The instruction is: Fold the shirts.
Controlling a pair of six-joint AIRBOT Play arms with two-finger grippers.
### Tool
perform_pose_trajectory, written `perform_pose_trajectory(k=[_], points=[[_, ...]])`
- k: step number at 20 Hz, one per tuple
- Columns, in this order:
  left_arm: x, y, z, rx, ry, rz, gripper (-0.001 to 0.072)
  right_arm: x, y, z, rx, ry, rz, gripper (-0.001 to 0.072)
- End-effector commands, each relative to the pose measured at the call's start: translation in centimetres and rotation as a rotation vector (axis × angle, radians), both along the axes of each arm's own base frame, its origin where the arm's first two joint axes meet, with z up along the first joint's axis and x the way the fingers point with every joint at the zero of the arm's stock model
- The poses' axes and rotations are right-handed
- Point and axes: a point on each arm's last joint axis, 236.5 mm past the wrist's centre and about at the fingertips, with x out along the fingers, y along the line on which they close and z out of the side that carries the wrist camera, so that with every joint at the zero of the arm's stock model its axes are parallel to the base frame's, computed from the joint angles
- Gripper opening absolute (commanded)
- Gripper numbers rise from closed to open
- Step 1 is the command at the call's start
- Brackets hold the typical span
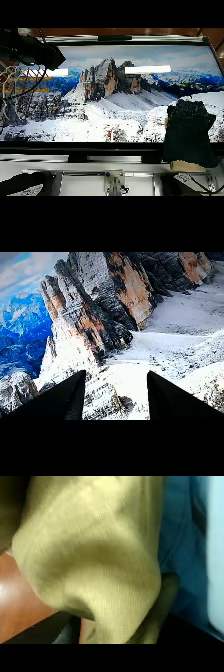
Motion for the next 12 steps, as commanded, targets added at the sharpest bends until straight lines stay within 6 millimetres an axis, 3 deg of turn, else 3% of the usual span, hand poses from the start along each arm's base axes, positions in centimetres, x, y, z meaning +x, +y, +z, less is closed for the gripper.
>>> perform_pose_trajectory(k=[1,6,12], points=[[0.1,0.0,0.0,0.0,-0.002,0.0,0.0441,0.4,1.8,0.2,0.023,0.006,0.048,0.0527],[1.9,-0.9,1.6,-0.045,-0.097,-0.001,0.0441,0.5,8.7,2.1,0.036,-0.085,0.117,0.0528],[4.4,-2.7,2.3,-0.104,-0.17,-0.015,0.044,-1.4,17.6,-2.1,0.286,-0.063,0.13,0.0535]])
